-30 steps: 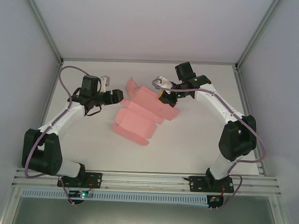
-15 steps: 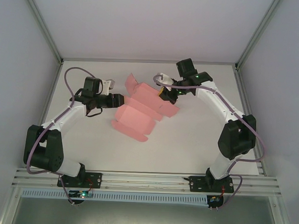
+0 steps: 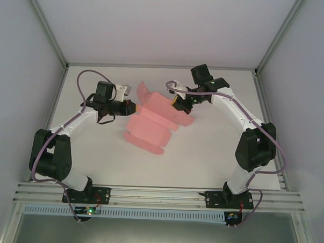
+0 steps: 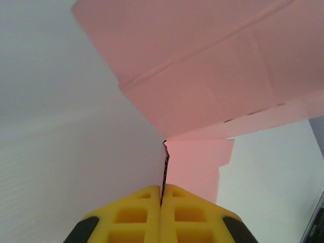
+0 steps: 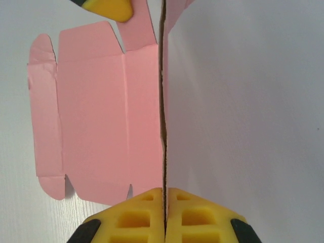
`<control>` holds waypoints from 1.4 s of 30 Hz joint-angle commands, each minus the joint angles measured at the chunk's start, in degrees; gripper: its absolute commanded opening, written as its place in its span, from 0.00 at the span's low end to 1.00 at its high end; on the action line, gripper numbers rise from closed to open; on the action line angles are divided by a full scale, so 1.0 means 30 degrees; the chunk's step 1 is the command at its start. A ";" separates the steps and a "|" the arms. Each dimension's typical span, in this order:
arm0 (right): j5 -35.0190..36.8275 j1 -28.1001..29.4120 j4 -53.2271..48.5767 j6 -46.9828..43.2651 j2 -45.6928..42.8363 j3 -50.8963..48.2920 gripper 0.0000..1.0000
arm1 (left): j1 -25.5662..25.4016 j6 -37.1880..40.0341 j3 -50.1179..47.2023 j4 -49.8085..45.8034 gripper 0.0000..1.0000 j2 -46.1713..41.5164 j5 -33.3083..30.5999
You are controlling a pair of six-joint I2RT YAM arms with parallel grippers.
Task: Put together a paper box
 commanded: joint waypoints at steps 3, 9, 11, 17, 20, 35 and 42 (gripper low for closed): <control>-0.0272 0.0235 0.0073 0.0958 0.0269 0.0689 0.00 | -0.2332 0.1929 0.0675 -0.0947 0.00 -0.1045 -0.4381; 0.1627 0.1173 0.0740 0.1804 0.0130 0.0419 0.00 | -0.6970 0.3428 0.2599 -0.3580 0.00 -0.0130 -1.3150; 0.1837 0.1443 0.0940 0.2091 0.0108 0.0315 0.00 | -0.7859 0.3205 0.3395 -0.4210 0.00 0.0498 -1.4968; 0.2659 0.2023 0.2141 0.3342 -0.0220 -0.0629 0.00 | -0.9512 0.2443 0.4323 -0.4158 0.00 0.2081 -1.7584; 0.3260 0.2253 0.3201 0.3924 -0.0421 -0.1443 0.00 | -0.9758 0.1116 0.4295 -0.3249 0.00 0.2459 -1.6945; 0.4350 0.2784 0.5314 0.4508 -0.0446 -0.3072 0.00 | -1.1075 -0.1520 0.4810 -0.1341 0.08 0.3960 -1.9433; 0.5232 0.2491 0.4514 0.2298 -0.0976 -0.3523 0.00 | -1.0106 -0.1515 0.3019 -0.0517 0.28 0.1821 -1.7707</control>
